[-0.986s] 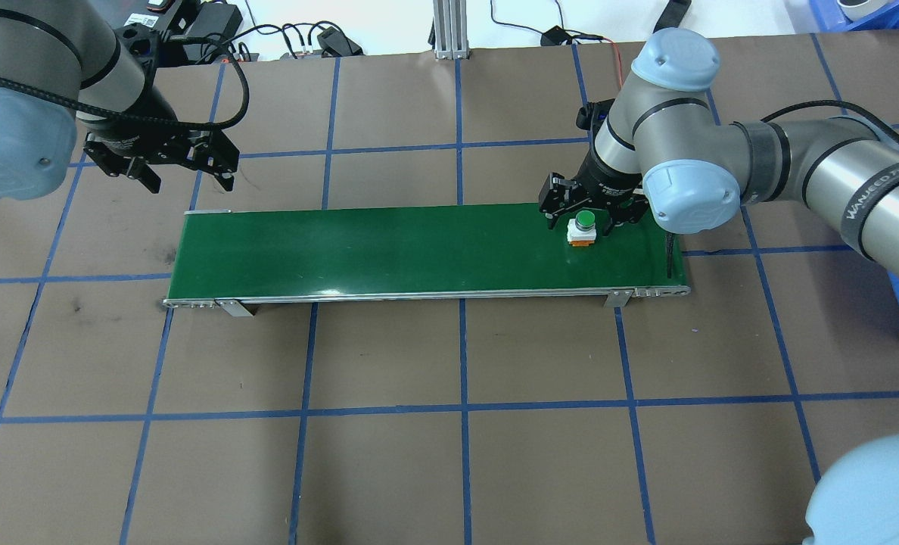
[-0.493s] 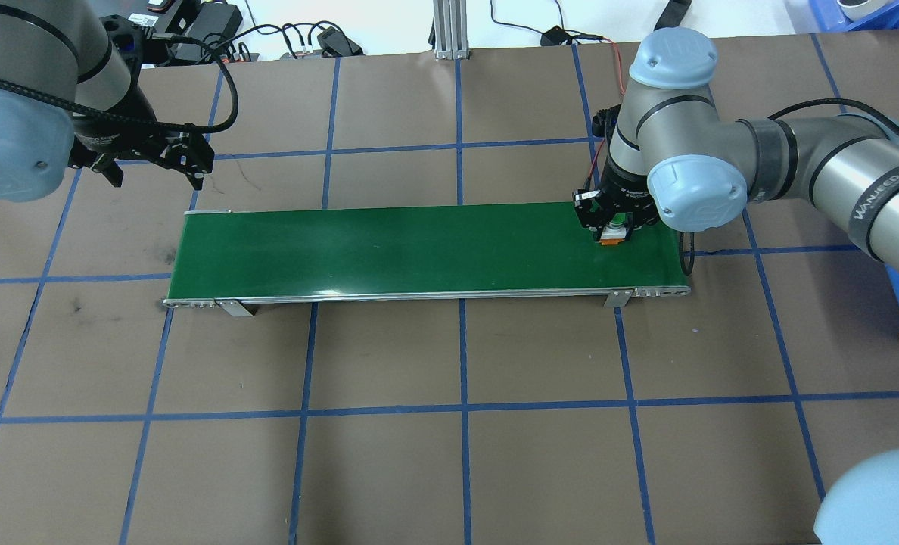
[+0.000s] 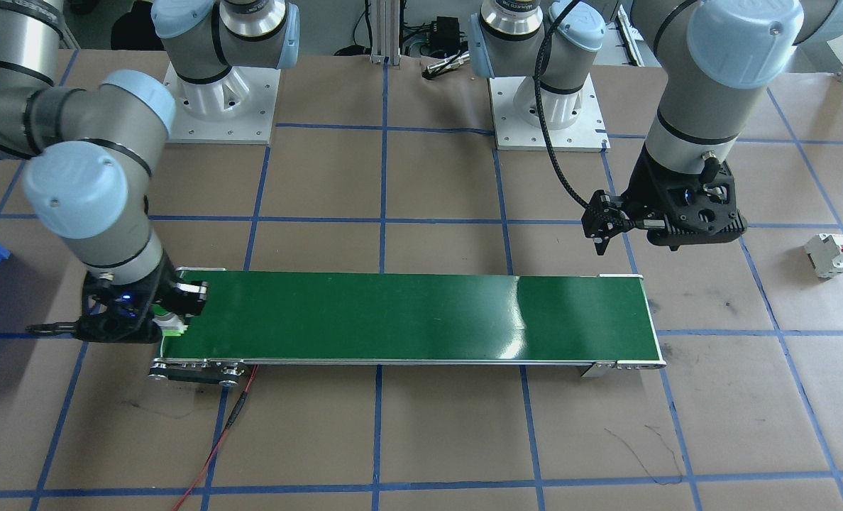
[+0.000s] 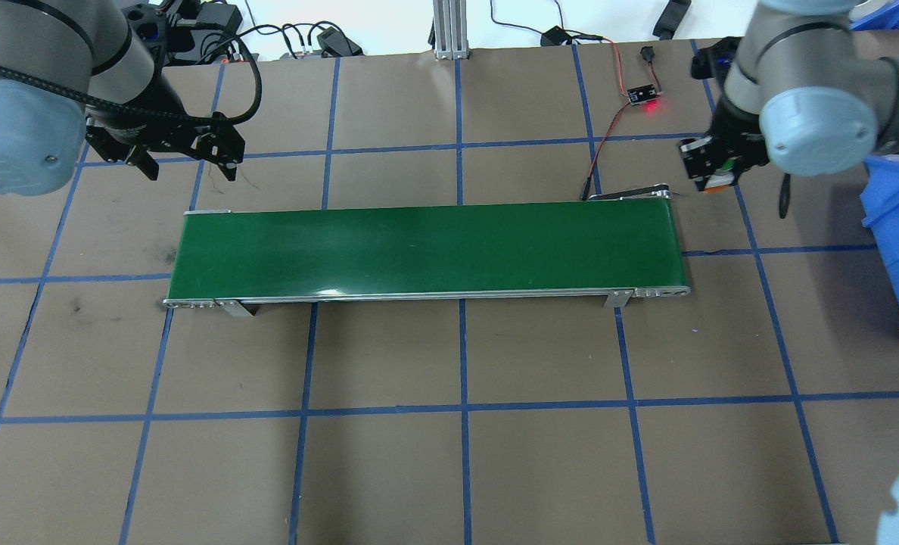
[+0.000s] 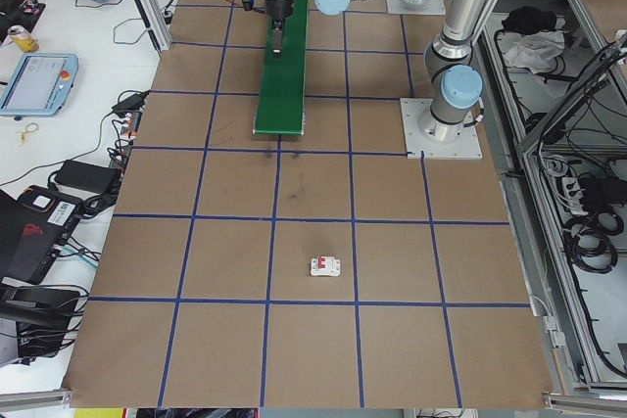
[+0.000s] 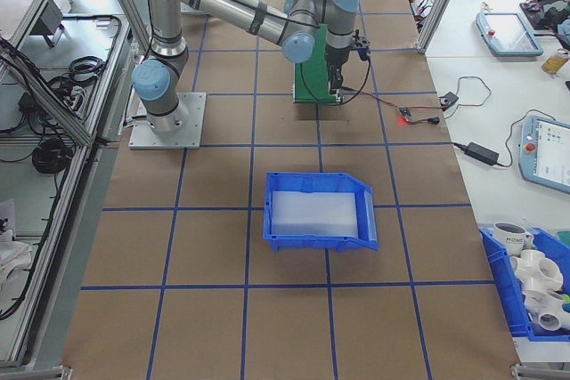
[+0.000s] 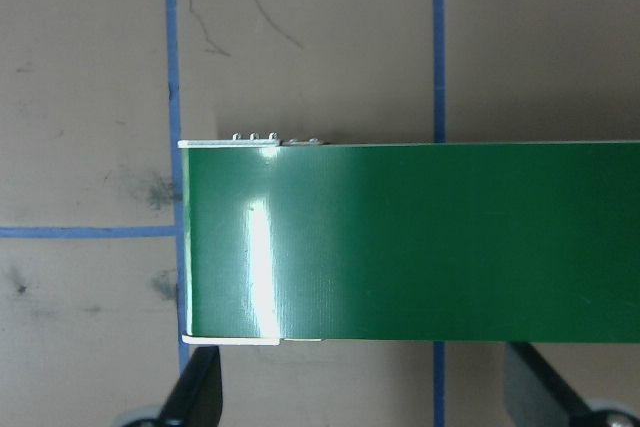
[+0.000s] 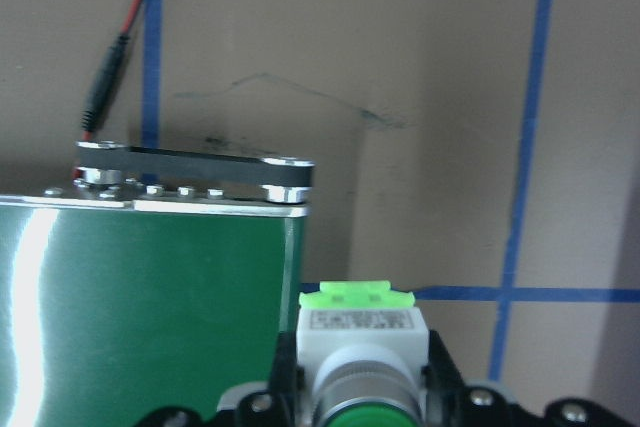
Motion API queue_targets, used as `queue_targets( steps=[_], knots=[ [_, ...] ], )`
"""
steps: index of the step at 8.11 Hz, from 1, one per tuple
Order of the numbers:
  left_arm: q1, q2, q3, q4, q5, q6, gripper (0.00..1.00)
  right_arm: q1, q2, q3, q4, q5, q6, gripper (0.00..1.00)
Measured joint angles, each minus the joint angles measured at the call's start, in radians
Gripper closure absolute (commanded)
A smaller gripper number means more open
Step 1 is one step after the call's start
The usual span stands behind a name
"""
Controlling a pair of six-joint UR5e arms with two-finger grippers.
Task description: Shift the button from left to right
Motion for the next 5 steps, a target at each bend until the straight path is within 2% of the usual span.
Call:
queue_targets(
  steps=[2, 5],
  knots=[
    [-0.011, 0.002, 0.031, -0.006, -0.033, 0.01, 0.0, -0.184, -0.052, -0.012, 0.022, 0.003, -0.362, 1.0],
    [-0.015, 0.01, 0.039, -0.007, -0.011, 0.013, 0.0, -0.493, -0.07, -0.021, 0.021, 0.044, -0.937, 1.0]
  ],
)
